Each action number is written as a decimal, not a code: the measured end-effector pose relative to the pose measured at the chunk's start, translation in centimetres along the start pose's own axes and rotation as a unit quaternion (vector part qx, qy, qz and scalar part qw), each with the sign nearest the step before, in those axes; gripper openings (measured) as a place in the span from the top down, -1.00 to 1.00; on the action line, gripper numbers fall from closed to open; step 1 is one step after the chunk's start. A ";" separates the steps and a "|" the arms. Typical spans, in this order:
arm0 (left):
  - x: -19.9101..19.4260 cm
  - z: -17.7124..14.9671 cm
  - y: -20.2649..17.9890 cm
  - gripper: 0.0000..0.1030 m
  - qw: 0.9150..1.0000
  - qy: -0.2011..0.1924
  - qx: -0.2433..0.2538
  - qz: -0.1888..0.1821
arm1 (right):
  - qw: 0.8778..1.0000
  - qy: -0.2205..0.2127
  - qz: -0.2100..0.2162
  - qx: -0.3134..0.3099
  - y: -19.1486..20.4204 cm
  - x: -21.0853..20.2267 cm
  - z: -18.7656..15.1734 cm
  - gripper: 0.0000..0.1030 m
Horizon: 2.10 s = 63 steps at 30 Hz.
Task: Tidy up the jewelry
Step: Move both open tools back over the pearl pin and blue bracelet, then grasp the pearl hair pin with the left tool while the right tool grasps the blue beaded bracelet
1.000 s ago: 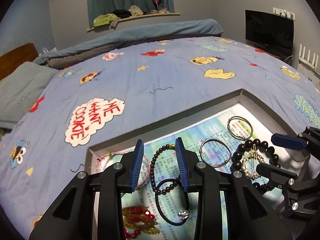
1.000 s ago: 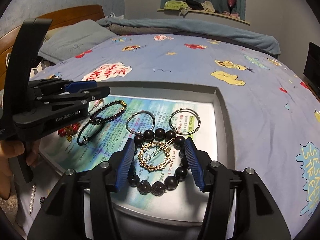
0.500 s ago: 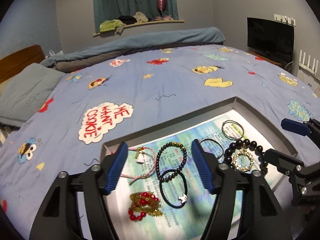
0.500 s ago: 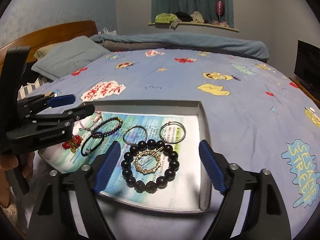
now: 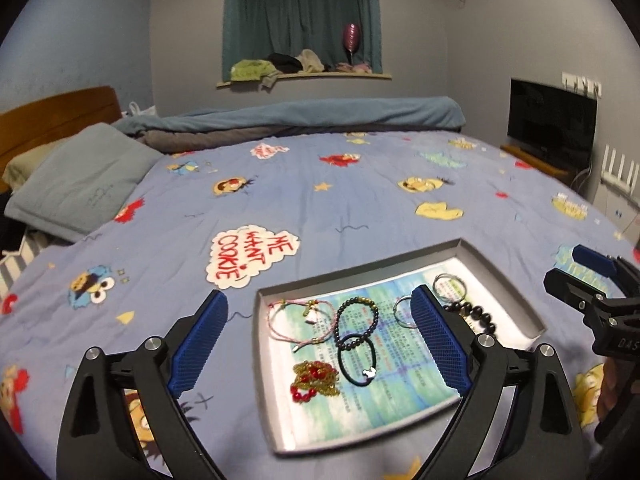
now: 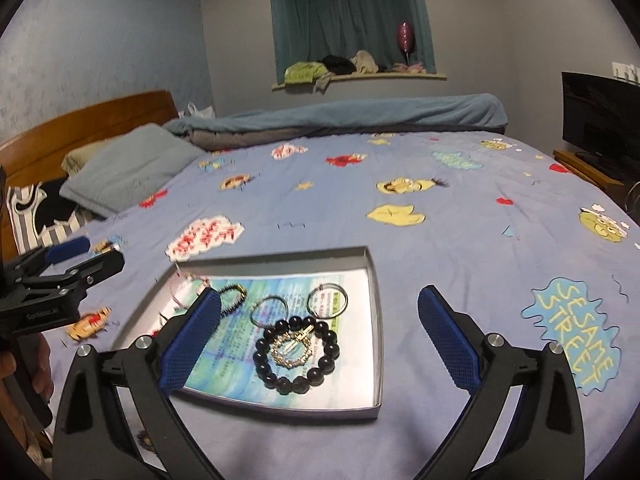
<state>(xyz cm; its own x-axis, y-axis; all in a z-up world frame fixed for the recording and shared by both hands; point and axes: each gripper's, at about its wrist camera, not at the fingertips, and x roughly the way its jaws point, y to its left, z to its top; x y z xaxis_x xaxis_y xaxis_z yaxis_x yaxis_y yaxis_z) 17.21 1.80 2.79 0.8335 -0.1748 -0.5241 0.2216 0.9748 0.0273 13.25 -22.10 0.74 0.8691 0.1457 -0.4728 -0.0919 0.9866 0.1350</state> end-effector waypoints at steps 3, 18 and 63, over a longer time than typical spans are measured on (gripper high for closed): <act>-2.0 0.2 0.5 -0.81 1.000 -0.009 0.000 0.007 | 1.000 -0.009 -0.002 -0.005 0.3 -1.9 0.3 -0.89; -9.5 -6.2 2.7 -0.82 1.000 -0.015 -0.017 0.014 | 1.000 -0.009 0.005 -0.019 1.9 -8.4 -3.1 -0.89; -3.5 -18.0 -1.2 0.51 0.994 0.090 0.037 -0.044 | 0.985 0.064 0.092 -0.129 8.1 -1.3 -13.0 -0.52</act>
<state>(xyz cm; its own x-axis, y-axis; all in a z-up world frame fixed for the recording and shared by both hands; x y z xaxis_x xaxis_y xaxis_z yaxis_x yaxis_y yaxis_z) 4.88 3.73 -10.74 0.7062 -0.2250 -0.6713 0.3324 0.9425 0.0337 5.03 -13.36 -8.92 0.7587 0.3161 -0.5697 -0.3770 0.9261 0.0118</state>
